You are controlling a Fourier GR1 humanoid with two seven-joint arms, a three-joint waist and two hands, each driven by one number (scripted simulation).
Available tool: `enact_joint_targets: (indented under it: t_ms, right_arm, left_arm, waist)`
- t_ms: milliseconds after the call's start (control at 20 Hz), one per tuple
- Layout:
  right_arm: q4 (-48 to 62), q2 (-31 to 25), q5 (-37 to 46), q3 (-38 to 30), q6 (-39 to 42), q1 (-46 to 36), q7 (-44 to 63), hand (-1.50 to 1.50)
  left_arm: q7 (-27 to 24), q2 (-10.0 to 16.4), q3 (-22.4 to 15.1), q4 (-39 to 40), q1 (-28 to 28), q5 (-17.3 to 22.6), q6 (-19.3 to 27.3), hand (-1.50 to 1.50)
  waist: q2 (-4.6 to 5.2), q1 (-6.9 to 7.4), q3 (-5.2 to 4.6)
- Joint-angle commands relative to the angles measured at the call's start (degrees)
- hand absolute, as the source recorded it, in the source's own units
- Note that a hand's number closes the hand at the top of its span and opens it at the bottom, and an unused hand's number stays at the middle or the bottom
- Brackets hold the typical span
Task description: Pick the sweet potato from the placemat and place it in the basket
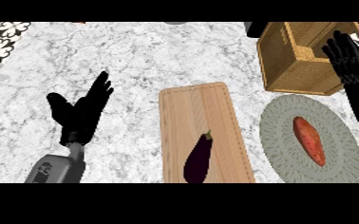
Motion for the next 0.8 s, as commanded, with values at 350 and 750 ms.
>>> enact_joint_targets:
  t_ms: [350,750]
  right_arm:
    - [4.61,12.92,-23.13,16.77,22.74,5.72,3.73,1.5]
    - [-16.07,4.83,-8.07,12.39,9.88,10.38,9.03,-1.5]
  left_arm:
    - [-8.78,10.94,-0.22,-5.2,-5.47,-10.53,-3.09,0.0]
    - [-12.02,13.26,3.11,-4.05,-2.16,-11.54,-4.74,0.0]
  waist:
    - [1.28,2.48,1.95]
    - [0.07,-2.22,1.35]
